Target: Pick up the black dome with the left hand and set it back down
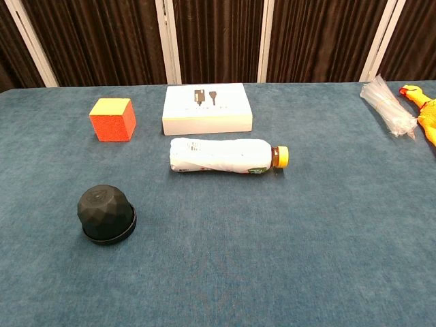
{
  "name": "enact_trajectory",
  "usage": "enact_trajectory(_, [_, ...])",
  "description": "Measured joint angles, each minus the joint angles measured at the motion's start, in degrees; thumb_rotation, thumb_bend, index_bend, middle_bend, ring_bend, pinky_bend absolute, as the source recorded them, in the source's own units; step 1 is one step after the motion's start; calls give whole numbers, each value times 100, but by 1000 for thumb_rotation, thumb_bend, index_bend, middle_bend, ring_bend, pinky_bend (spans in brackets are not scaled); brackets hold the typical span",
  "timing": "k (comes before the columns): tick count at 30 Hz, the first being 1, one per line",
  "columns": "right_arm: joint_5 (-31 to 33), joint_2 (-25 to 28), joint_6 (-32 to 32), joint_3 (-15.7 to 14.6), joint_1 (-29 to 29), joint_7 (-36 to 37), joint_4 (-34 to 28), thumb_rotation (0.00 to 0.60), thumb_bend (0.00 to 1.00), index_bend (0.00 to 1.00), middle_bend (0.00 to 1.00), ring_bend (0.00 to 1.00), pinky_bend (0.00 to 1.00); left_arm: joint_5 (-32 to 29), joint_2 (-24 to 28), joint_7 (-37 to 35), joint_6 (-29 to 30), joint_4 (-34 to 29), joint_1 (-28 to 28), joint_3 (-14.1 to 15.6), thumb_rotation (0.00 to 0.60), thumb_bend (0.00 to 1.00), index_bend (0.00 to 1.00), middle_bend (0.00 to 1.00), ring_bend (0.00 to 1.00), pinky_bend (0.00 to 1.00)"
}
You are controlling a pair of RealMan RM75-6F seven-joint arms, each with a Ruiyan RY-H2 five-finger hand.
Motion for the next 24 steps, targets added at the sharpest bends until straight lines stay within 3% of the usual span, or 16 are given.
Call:
enact_trajectory(10, [51,37,-37,14,1,48,-58,600,209,0,0,166,80,139,-124,56,-109,96,-81,50,600,133,180,173,0,0])
enact_trajectory(24, [79,98,-111,-31,-7,63,-166,600,209,0,0,166,80,592,-330,-524,-535,326,-320,250,600,83,138,149,0,0])
